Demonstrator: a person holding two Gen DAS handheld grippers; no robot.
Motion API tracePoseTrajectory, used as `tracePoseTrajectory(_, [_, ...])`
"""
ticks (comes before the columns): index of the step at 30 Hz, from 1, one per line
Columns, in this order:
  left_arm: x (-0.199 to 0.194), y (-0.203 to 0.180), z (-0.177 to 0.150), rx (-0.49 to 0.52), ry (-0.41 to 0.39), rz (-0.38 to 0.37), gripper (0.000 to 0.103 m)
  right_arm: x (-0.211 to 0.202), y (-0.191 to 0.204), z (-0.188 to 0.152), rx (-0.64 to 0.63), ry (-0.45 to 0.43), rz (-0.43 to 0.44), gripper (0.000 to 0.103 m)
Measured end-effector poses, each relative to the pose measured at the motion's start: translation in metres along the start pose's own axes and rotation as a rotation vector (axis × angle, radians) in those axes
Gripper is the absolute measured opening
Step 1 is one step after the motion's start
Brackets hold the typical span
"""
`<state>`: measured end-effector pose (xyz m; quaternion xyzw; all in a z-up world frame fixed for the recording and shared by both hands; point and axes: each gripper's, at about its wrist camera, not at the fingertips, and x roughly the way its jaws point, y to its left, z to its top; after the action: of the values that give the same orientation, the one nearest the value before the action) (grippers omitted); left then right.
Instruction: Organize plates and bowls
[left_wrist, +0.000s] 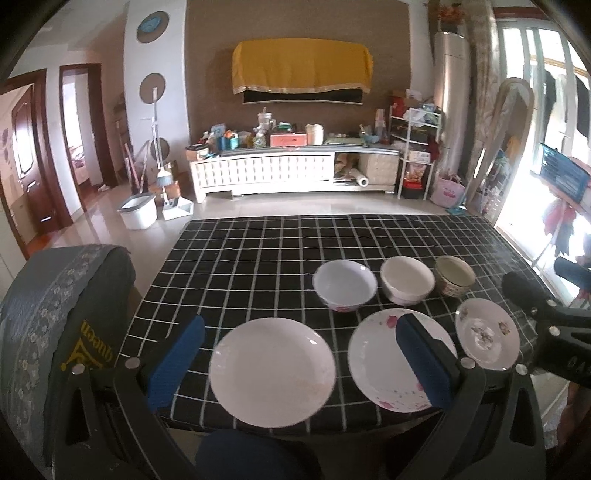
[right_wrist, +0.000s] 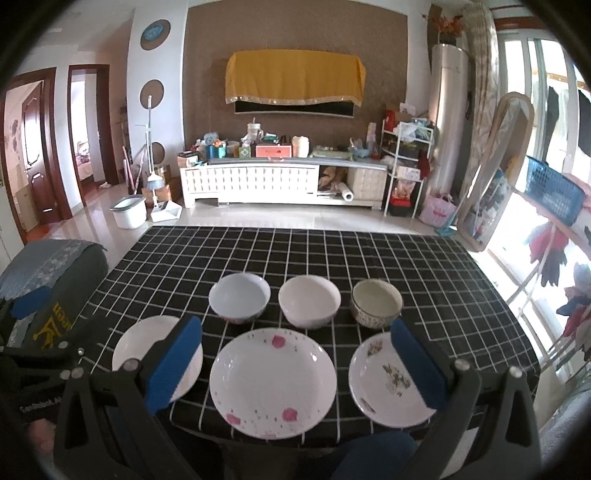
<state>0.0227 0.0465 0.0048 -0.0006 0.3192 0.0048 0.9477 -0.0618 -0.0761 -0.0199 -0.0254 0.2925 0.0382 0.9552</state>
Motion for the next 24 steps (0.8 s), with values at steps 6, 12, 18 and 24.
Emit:
tracePoseTrajectory(6, [0.013,0.027,0.003,-0.016,0.020,0.029,0.102,0.014,0.017,0.007,0.022,-0.018,0.077,0.103])
tracePoseTrajectory(12, [0.029,0.048,-0.001,-0.025,0.057,0.019,0.102,0.044,0.031,0.002,0.053,0.067,0.113,0.103])
tracePoseTrajectory(18, [0.057,0.063,-0.015,-0.047,0.122,0.003,0.102,0.074,0.052,-0.004,0.036,0.144,0.139,0.103])
tracePoseTrajectory(24, [0.091,0.082,-0.033,-0.087,0.207,0.008,0.102,0.106,0.068,-0.018,0.010,0.238,0.184,0.103])
